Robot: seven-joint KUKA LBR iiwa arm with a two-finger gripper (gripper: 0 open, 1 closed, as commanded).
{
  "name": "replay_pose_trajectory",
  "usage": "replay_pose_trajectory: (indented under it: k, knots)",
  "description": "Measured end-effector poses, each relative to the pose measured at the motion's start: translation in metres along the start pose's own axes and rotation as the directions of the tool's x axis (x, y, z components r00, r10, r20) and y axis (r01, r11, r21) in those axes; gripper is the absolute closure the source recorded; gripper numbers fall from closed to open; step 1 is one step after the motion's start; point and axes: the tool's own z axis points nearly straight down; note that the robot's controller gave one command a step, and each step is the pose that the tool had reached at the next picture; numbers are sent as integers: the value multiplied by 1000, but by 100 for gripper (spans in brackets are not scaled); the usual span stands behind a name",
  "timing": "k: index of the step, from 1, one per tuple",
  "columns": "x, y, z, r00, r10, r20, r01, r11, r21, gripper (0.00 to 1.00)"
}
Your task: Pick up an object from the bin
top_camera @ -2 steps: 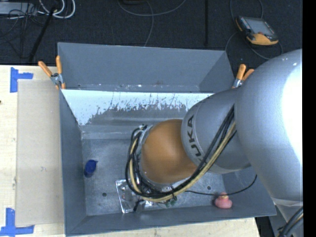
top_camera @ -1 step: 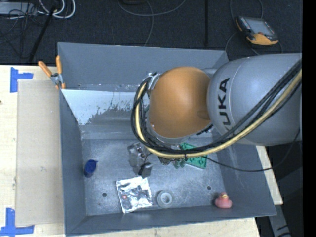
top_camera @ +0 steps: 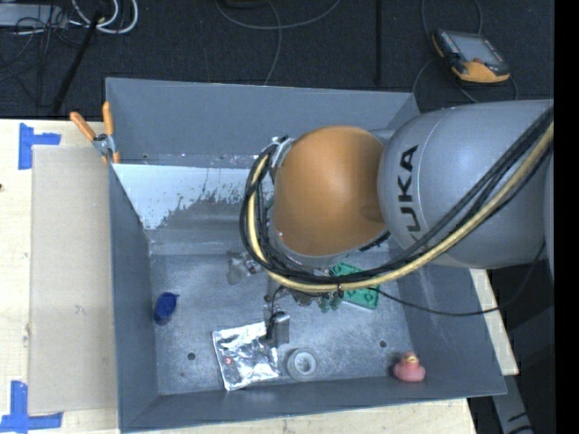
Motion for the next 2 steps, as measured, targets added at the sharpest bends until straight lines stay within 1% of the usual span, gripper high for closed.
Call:
replay_pose_trajectory:
  k: [1, 2]
  knots:
    - [0, 0, 0, 1000, 1, 0, -1, 1000, 0, 100]
    - [0, 0, 0, 1000, 1, -1, -1, 1000, 0, 0]
